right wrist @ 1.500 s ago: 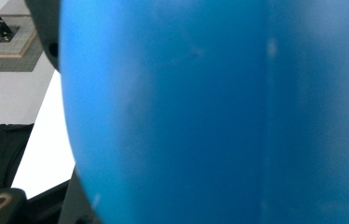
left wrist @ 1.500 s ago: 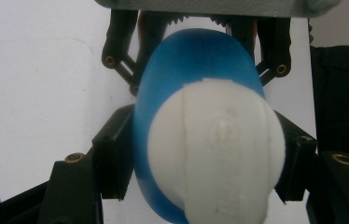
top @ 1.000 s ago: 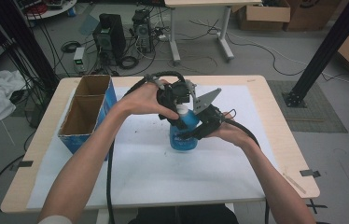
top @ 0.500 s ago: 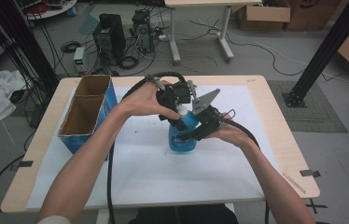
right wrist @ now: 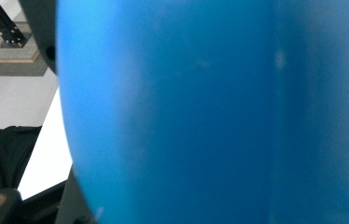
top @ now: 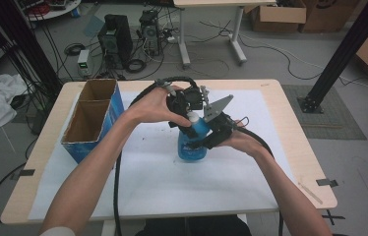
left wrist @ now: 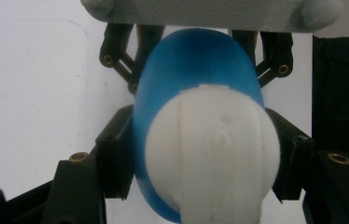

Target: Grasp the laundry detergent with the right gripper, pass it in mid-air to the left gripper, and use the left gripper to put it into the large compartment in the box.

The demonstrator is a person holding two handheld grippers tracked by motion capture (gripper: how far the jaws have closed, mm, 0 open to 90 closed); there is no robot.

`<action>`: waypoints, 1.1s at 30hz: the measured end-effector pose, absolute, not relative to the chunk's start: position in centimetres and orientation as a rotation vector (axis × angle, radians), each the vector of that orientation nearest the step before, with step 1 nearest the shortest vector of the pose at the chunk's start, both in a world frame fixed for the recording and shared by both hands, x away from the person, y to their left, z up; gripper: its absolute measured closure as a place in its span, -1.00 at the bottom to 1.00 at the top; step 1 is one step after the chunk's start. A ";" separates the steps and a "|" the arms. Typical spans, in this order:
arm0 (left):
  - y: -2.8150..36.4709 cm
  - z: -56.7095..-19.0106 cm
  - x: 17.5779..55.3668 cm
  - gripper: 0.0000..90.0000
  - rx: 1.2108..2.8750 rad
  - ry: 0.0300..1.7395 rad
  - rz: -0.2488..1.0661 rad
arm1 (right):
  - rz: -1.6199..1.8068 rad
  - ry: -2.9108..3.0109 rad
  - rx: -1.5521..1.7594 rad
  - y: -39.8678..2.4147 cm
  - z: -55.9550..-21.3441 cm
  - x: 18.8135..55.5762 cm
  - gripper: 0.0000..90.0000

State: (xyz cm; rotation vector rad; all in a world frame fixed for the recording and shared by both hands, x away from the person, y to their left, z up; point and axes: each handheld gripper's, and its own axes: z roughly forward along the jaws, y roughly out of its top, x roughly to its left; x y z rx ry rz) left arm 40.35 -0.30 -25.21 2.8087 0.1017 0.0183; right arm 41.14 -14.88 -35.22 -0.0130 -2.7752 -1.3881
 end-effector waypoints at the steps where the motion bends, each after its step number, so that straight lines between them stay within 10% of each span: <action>1: -0.3 -25.2 40.3 -0.15 2.810 0.102 0.019 | -1.388 -2.776 -0.015 -14.9 -35.2 41.1 -0.04; 33: -0.1 -25.5 39.9 -0.15 2.808 0.108 0.013 | -1.355 -2.767 -0.053 -15.0 -35.8 41.1 -0.26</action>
